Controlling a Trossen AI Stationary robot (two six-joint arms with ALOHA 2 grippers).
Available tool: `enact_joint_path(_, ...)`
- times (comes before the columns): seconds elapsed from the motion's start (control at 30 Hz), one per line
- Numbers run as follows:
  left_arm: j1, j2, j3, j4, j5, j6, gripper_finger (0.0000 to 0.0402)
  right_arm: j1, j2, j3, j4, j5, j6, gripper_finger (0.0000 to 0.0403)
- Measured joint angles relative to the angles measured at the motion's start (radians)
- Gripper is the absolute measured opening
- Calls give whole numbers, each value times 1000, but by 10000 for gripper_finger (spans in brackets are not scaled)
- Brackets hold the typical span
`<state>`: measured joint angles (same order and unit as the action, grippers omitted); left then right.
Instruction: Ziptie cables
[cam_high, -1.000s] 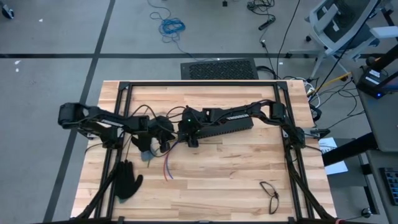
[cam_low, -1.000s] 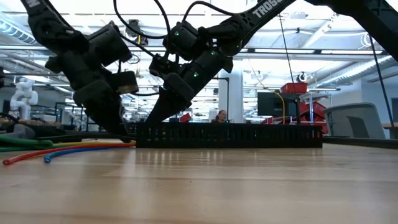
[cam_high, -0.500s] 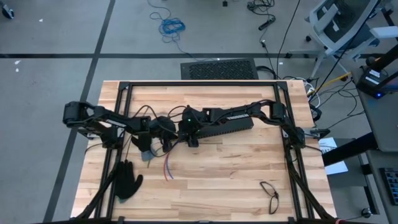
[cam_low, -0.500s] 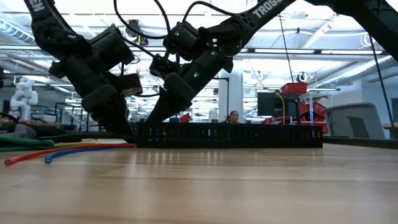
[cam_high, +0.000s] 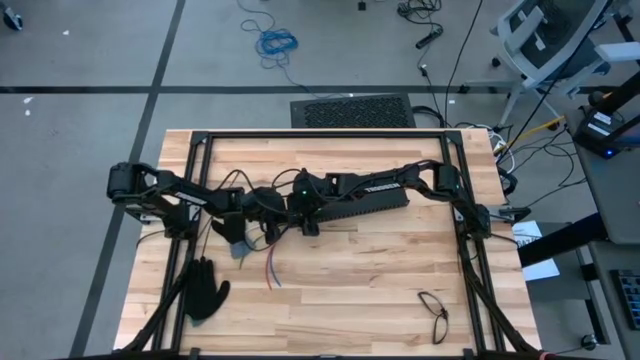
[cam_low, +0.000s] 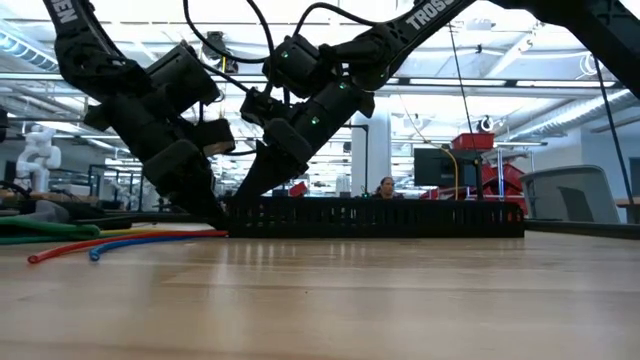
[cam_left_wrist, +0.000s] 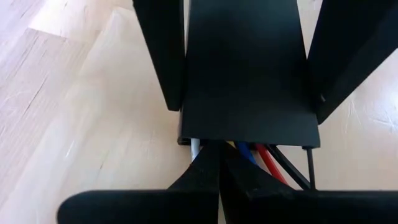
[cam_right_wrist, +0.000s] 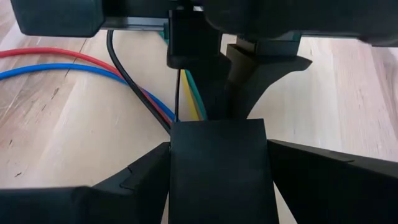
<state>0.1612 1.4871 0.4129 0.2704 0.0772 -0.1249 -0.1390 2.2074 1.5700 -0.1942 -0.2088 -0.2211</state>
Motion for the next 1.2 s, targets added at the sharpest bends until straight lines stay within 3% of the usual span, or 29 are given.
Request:
enact_joint_path(0.67,0,-79,1,-157,37,0,0,-5,0,2,-10,-3,-7,242)
enact_joint_path(0.9,-3,-219,-5,-336,115,-4,0,-5,-2,17,-18,0,-37,242)
enact_joint_path(1.03,-7,-335,-5,-471,77,-4,0,-5,-2,19,-17,1,-42,242)
enact_joint_path(1.2,-6,-424,-5,-507,3,0,0,-15,-2,19,-14,1,24,242)
